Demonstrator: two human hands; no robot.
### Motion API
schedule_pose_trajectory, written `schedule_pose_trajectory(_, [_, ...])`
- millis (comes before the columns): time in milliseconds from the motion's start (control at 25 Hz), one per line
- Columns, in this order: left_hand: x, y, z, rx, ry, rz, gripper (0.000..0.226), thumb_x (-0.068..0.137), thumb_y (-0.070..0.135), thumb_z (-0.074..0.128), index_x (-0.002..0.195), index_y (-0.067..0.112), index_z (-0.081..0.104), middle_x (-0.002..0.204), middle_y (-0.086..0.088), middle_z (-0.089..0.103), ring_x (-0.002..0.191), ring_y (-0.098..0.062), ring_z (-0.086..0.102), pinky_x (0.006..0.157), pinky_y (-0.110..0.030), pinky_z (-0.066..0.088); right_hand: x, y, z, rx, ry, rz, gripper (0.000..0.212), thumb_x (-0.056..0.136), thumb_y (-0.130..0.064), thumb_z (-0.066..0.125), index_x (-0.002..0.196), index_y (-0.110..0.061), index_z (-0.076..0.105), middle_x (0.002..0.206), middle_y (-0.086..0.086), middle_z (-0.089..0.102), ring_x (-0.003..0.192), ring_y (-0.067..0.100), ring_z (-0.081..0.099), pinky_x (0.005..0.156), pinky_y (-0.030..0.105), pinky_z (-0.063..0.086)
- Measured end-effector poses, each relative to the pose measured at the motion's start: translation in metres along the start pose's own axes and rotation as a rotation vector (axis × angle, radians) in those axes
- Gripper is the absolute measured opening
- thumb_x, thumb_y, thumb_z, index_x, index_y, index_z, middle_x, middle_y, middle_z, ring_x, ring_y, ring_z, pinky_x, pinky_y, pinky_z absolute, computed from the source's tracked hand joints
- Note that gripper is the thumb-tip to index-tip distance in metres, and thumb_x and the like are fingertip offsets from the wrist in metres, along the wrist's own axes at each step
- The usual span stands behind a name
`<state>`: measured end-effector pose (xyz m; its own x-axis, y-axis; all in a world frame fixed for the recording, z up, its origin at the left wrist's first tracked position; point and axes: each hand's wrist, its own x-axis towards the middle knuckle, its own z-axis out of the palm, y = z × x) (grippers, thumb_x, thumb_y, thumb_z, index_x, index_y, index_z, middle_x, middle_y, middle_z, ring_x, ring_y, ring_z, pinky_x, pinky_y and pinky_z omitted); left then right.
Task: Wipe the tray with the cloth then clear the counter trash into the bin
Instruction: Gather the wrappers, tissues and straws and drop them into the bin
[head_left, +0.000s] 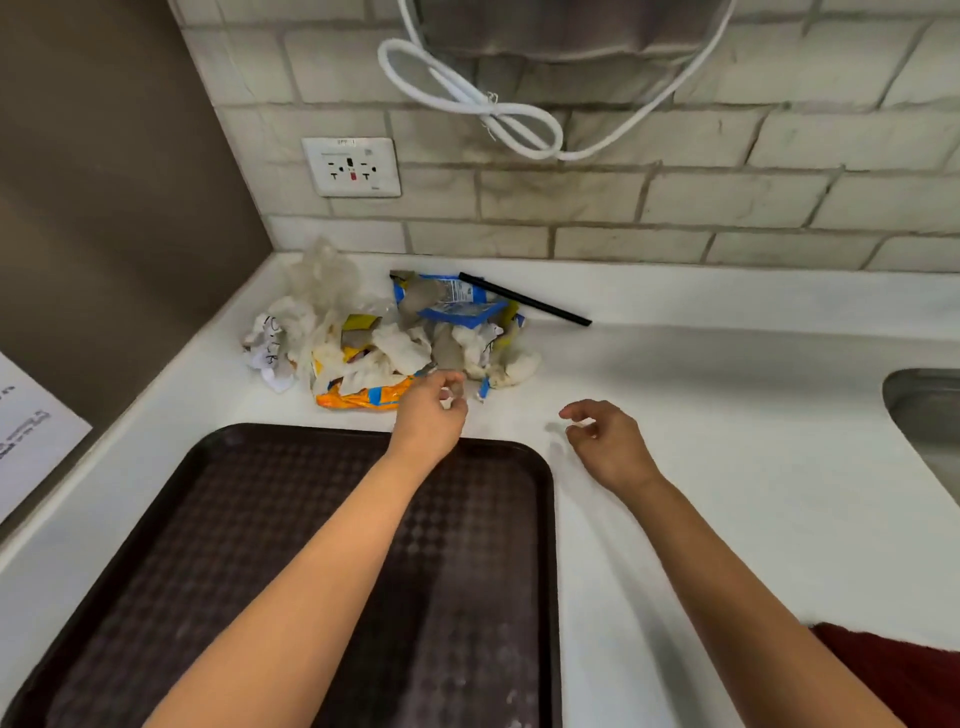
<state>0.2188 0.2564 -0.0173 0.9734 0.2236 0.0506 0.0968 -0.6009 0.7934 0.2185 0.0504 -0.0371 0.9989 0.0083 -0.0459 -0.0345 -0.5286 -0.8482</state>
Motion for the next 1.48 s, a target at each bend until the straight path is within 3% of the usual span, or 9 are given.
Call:
schedule_pose_trajectory(200, [0.058, 0.003, 0.013, 0.105, 0.02, -0.027, 0.033, 0.083, 0.005, 0.054, 0.116, 0.002, 0.056, 0.109, -0.019, 0.063, 0.103, -0.034, 0.058, 0.08, -0.026, 0.043, 0.061, -0.009, 0.028, -0.228, -0.087, -0.169, 0.032, 0.088, -0.01, 0.054, 0.119, -0.013, 0.059, 0.132, 0.008, 0.046, 0.116, 0.022, 0.049, 0.092, 0.01, 0.029])
schedule_pose_trajectory(400, [0.096, -0.008, 0.023, 0.206, -0.102, -0.096, 0.069, 0.083, 0.01, 0.055, 0.145, 0.017, 0.025, 0.133, -0.019, 0.046, 0.119, -0.035, 0.047, 0.094, -0.032, 0.04, 0.108, -0.013, 0.056, -0.468, -0.202, -0.186, 0.058, 0.089, -0.03, 0.056, 0.142, -0.023, 0.033, 0.152, 0.013, 0.019, 0.139, 0.032, 0.02, 0.112, 0.035, 0.024])
schedule_pose_trajectory(560, [0.099, -0.014, 0.016, 0.19, 0.047, -0.114, 0.061, 0.086, 0.008, 0.055, 0.142, 0.017, 0.033, 0.13, -0.018, 0.049, 0.119, -0.034, 0.049, 0.092, -0.033, 0.041, 0.117, -0.01, 0.061, -0.415, -0.114, -0.228, 0.034, 0.09, -0.014, 0.051, 0.123, -0.009, 0.055, 0.125, 0.015, 0.052, 0.115, 0.031, 0.047, 0.097, 0.031, 0.039])
schedule_pose_trajectory(720, [0.078, -0.018, 0.002, -0.032, 0.253, -0.186, 0.06, 0.082, 0.002, 0.059, 0.137, 0.015, 0.037, 0.129, -0.015, 0.048, 0.117, -0.031, 0.048, 0.082, -0.027, 0.04, 0.096, -0.002, 0.052, -0.165, 0.067, -0.213, 0.025, 0.086, -0.004, 0.056, 0.11, -0.002, 0.061, 0.111, 0.017, 0.059, 0.097, 0.028, 0.056, 0.077, 0.011, 0.032])
schedule_pose_trajectory(880, [0.046, -0.008, -0.008, -0.359, 0.295, -0.251, 0.066, 0.082, -0.007, 0.054, 0.138, 0.017, 0.028, 0.118, -0.007, 0.053, 0.102, -0.021, 0.056, 0.078, -0.025, 0.043, 0.061, 0.0, 0.031, 0.064, 0.216, -0.141, 0.017, 0.084, -0.01, 0.063, 0.101, -0.009, 0.063, 0.097, 0.004, 0.061, 0.079, 0.013, 0.053, 0.063, 0.005, 0.035])
schedule_pose_trajectory(1000, [0.012, 0.009, -0.012, -0.561, 0.2, -0.278, 0.053, 0.084, -0.011, 0.052, 0.126, 0.017, 0.035, 0.096, 0.001, 0.06, 0.077, -0.014, 0.064, 0.061, -0.021, 0.052, 0.022, -0.006, 0.012, 0.188, 0.317, -0.102, 0.009, 0.083, -0.019, 0.066, 0.089, -0.022, 0.06, 0.079, -0.011, 0.057, 0.068, 0.003, 0.054, 0.056, 0.001, 0.037])
schedule_pose_trajectory(1120, [-0.031, 0.026, -0.014, -0.69, 0.013, -0.198, 0.033, 0.086, -0.006, 0.056, 0.112, 0.013, 0.048, 0.086, -0.003, 0.064, 0.063, -0.008, 0.067, 0.048, -0.02, 0.052, -0.02, -0.013, -0.005, 0.246, 0.378, -0.096, 0.007, 0.083, -0.019, 0.065, 0.083, -0.022, 0.06, 0.072, -0.012, 0.055, 0.064, 0.004, 0.051, 0.053, 0.002, 0.037])
schedule_pose_trajectory(1280, [-0.088, 0.042, -0.015, -0.699, -0.154, -0.131, 0.029, 0.087, -0.003, 0.056, 0.092, 0.025, 0.053, 0.083, 0.003, 0.067, 0.061, -0.004, 0.067, 0.047, -0.019, 0.051, -0.076, -0.02, -0.017, 0.324, 0.427, -0.11, 0.014, 0.085, -0.013, 0.062, 0.076, -0.023, 0.056, 0.067, -0.011, 0.053, 0.054, -0.004, 0.049, 0.051, 0.004, 0.036])
schedule_pose_trajectory(1480, [-0.168, 0.038, -0.021, -0.528, -0.292, -0.017, 0.029, 0.086, -0.001, 0.054, 0.096, 0.026, 0.056, 0.082, 0.004, 0.067, 0.064, -0.009, 0.065, 0.043, -0.021, 0.048, -0.169, -0.014, -0.016, 0.378, 0.499, -0.14, 0.018, 0.084, -0.01, 0.06, 0.071, -0.02, 0.053, 0.065, -0.008, 0.053, 0.053, -0.005, 0.046, 0.052, 0.005, 0.035])
